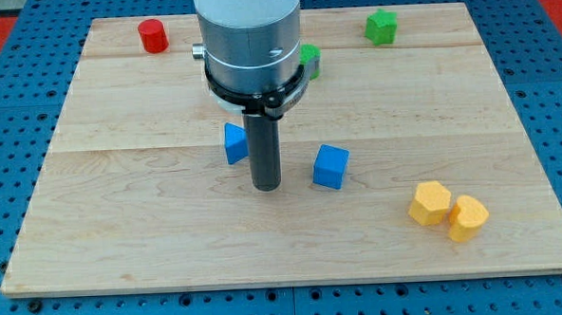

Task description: Push the blue cube towards left side

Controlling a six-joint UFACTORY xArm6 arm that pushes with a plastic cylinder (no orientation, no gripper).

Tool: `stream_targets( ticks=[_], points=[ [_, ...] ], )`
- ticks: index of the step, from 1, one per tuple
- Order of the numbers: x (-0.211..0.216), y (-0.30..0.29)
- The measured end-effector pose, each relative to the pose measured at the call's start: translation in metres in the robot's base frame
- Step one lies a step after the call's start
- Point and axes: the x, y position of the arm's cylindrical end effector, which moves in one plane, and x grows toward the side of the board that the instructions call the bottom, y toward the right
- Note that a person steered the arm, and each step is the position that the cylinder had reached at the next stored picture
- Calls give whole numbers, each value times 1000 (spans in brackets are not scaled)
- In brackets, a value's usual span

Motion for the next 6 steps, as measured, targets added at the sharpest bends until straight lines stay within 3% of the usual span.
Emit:
stream_targets(
  ticks=[2, 3, 4, 6],
  points=[
    [-9, 9],
    [-37, 3],
    [-71, 29],
    [-76, 152]
  ],
)
